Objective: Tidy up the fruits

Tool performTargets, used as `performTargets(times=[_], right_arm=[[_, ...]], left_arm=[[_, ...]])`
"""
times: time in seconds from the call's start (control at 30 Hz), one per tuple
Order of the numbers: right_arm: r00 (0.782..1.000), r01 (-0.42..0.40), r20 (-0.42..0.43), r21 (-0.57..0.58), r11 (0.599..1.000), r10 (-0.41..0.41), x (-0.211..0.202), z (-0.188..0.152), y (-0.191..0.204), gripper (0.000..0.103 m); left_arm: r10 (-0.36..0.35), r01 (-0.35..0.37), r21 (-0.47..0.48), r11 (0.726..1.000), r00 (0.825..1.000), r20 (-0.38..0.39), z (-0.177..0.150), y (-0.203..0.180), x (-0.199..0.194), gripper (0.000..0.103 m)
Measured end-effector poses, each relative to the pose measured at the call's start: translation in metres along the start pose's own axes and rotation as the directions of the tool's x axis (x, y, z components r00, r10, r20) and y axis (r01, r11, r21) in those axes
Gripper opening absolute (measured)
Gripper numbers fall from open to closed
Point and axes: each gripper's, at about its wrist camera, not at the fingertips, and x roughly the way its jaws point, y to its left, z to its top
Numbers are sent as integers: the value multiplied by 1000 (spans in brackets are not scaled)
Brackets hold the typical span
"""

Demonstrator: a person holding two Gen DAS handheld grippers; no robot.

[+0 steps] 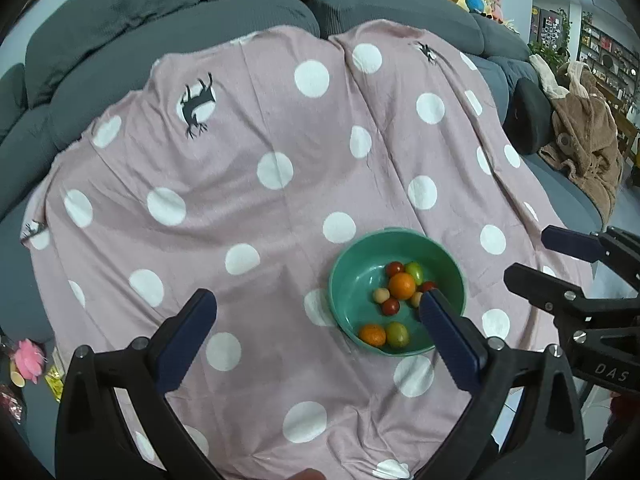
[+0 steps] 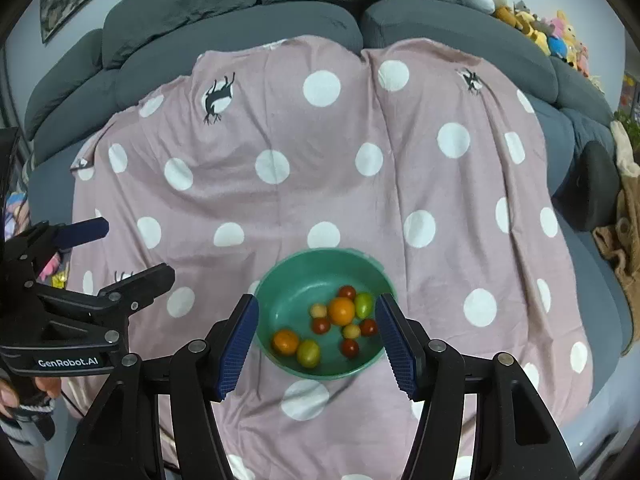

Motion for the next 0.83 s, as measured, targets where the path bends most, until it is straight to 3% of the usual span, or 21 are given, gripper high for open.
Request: performTargets(times=[0.83], right_arm=[[999,7,46,-18,1000,-6,-24,14,2,61]], left_arm=[[3,-3,4,1000,999,37,13,-12,-19,102]])
